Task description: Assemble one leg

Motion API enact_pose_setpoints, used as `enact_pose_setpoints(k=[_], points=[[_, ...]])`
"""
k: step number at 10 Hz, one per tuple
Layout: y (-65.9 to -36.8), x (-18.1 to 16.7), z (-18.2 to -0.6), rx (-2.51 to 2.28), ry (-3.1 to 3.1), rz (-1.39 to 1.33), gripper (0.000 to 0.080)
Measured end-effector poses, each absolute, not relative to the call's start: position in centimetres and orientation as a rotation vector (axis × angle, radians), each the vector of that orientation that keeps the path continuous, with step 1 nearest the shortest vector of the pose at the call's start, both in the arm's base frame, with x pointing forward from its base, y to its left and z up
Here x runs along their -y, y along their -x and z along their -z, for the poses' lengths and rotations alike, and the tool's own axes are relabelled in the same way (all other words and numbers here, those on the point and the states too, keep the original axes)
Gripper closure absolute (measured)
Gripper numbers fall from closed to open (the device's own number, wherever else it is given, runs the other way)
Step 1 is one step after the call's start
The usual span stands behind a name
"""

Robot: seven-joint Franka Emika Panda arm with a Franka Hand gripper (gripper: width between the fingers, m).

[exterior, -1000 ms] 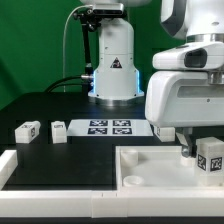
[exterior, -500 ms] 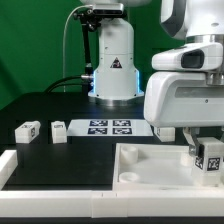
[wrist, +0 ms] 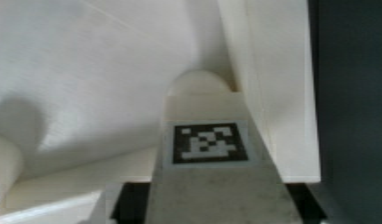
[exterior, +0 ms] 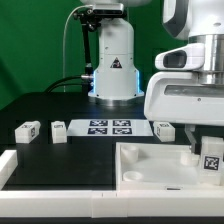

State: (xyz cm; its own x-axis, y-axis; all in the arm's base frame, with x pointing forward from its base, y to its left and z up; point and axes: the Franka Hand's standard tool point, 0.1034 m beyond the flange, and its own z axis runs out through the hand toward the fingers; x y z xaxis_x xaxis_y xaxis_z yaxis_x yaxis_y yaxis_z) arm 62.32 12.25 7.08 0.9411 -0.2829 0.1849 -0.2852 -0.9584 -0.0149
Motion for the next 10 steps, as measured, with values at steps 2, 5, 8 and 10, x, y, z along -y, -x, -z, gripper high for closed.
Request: enact_pose_setpoints(k=[2,5,8,10], points=[[-62.1,-10.9,-7.0,0.749,-3.019,-0.293,0.0502],[-62.0,-9.1,-7.0,0.996,-2.932,-0.285,0.0501],[-62.0,-9.1,-6.9,0.967,-2.940,-0.285,0.0417],[-62.0,-9.1,-6.9,0.967,-2.940,-0.285,0.0177]])
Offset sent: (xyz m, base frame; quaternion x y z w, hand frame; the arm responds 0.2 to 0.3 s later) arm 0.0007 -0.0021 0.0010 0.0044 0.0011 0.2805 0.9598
